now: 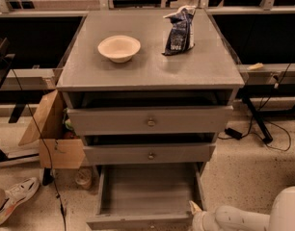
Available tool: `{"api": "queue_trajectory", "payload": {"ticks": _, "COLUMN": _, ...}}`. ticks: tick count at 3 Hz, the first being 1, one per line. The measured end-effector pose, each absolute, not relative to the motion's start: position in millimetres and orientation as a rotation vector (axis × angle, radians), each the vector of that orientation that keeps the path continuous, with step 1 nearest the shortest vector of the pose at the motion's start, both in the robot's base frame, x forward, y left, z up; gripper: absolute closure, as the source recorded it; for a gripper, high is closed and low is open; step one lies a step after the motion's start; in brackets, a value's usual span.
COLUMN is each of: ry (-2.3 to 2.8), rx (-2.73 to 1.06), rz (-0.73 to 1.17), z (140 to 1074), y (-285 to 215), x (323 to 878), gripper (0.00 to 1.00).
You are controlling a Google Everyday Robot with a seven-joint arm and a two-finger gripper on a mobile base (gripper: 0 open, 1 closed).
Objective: Open bottom drawer
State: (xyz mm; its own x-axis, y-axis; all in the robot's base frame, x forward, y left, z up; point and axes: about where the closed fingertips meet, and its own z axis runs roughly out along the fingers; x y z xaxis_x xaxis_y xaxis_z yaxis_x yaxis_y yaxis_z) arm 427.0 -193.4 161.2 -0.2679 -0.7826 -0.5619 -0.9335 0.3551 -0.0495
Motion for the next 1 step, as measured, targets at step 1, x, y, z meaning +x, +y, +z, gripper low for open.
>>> {"api": "queue_trajectory", "payload": {"ticks": 1, "ry": 2.124, "rx": -1.489, "rz": 0.401, "z": 161.2, "y": -193.4, "x": 427.0, "gripper": 0.00}}
